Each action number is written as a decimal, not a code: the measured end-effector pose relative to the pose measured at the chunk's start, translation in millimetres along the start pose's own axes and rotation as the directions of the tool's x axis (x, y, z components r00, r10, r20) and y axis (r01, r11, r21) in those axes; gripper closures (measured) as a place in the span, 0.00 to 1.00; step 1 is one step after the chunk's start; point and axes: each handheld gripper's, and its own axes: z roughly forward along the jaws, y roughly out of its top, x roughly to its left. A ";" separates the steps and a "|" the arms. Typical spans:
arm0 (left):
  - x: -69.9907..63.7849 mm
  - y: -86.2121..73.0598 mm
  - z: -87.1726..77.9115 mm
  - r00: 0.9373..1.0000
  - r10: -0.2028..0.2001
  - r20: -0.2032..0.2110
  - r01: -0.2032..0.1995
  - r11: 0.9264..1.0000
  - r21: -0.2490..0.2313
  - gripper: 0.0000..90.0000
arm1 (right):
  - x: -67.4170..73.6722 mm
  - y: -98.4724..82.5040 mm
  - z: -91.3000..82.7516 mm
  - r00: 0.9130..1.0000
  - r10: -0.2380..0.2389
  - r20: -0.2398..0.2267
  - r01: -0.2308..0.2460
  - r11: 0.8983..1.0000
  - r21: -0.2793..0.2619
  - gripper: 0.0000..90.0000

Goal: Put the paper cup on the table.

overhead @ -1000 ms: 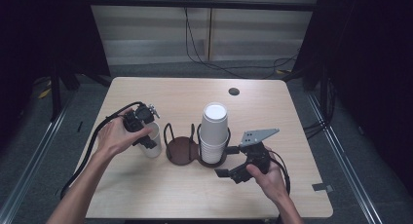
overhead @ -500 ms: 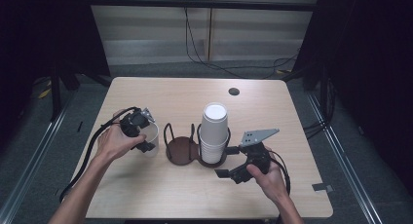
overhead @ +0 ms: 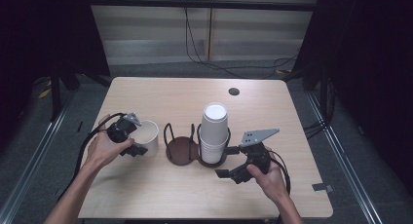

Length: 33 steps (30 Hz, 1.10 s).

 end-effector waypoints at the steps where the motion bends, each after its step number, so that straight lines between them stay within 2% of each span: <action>1: -0.8 -1.9 -2.3 1.000 -0.026 0.005 0.027 0.999 -0.028 0.11 | 0.0 0.0 0.0 1.000 0.000 0.000 0.000 1.000 0.000 0.16; 3: -2.1 -4.5 -8.4 1.000 -0.012 -0.006 0.011 0.999 -0.047 0.18 | -0.2 -0.1 0.5 1.000 0.002 0.000 -0.002 1.000 0.001 0.16; 4: -3.4 -6.0 -9.6 1.000 -0.018 -0.011 0.018 0.998 -0.056 0.17 | -0.2 -0.2 0.7 1.000 0.002 0.001 -0.002 1.000 0.002 0.16; 6: -4.0 -9.0 -11.0 1.000 -0.026 0.008 0.026 0.997 -0.066 0.17 | -0.1 -0.3 1.0 1.000 0.001 0.002 -0.001 1.000 0.003 0.16; 7: -4.0 -10.3 -11.7 1.000 -0.017 0.002 0.017 0.998 -0.059 0.17 | 0.0 -0.3 1.0 1.000 0.001 0.002 -0.001 1.000 0.003 0.16; 9: -6.8 -13.3 -12.4 1.000 -0.023 -0.015 0.022 0.998 -0.058 0.17 | 0.1 -0.2 0.6 1.000 0.002 0.003 -0.002 1.000 0.002 0.16; 12: -9.2 -17.3 -13.4 1.000 -0.028 -0.009 0.027 0.996 -0.082 0.17 | -0.1 -0.3 0.2 1.000 0.003 0.005 -0.003 1.000 0.003 0.16; 14: -13.6 -18.9 -15.6 0.997 -0.044 -0.063 0.037 0.994 -0.102 0.18 | -0.4 -0.5 0.3 1.000 0.003 0.005 -0.003 1.000 0.002 0.16; 18: -17.4 -22.6 -20.7 0.996 -0.051 -0.068 0.041 0.990 -0.136 0.18 | 0.3 0.0 1.7 1.000 -0.002 0.006 0.002 1.000 0.010 0.16; 20: -17.1 -26.7 -21.2 0.996 -0.070 -0.050 0.062 0.987 -0.145 0.18 | 0.2 0.6 1.2 1.000 -0.002 0.005 0.002 1.000 0.006 0.16; 22: -18.5 -31.5 -21.4 0.995 -0.076 -0.067 0.065 0.987 -0.148 0.19 | -0.3 0.6 0.6 1.000 0.000 0.007 0.000 1.000 0.003 0.16; 23: -19.5 -36.0 -22.7 0.994 -0.090 -0.069 0.078 0.984 -0.160 0.18 | -0.6 0.1 0.4 1.000 0.001 0.007 -0.001 1.000 0.004 0.16; 25: -19.8 -38.1 -24.5 0.993 -0.091 -0.069 0.079 0.984 -0.162 0.18 | -0.8 -0.1 0.3 1.000 0.002 0.009 -0.002 1.000 0.004 0.16; 26: -23.9 -41.5 -27.2 0.991 -0.097 -0.092 0.079 0.979 -0.187 0.19 | -0.8 -0.1 0.1 1.000 0.003 0.009 -0.003 1.000 0.003 0.16; 27: -26.5 -42.9 -28.1 0.990 -0.096 -0.099 0.076 0.978 -0.192 0.18 | -0.7 0.0 -0.1 1.000 0.002 0.009 -0.002 1.000 0.003 0.16; 28: -27.9 -44.2 -29.4 0.991 -0.091 -0.094 0.072 0.979 -0.189 0.18 | -0.7 0.2 -0.2 1.000 0.002 0.012 -0.002 1.000 0.005 0.16; 31: -33.5 -49.5 -33.4 0.993 -0.099 -0.060 0.084 0.974 -0.208 0.19 | -1.3 -0.1 0.3 1.000 0.007 0.013 -0.007 1.000 0.002 0.16; 33: -34.9 -51.0 -34.6 0.992 -0.107 -0.061 0.092 0.972 -0.214 0.20 | -1.0 -0.2 0.5 1.000 0.005 0.014 -0.005 1.000 0.005 0.16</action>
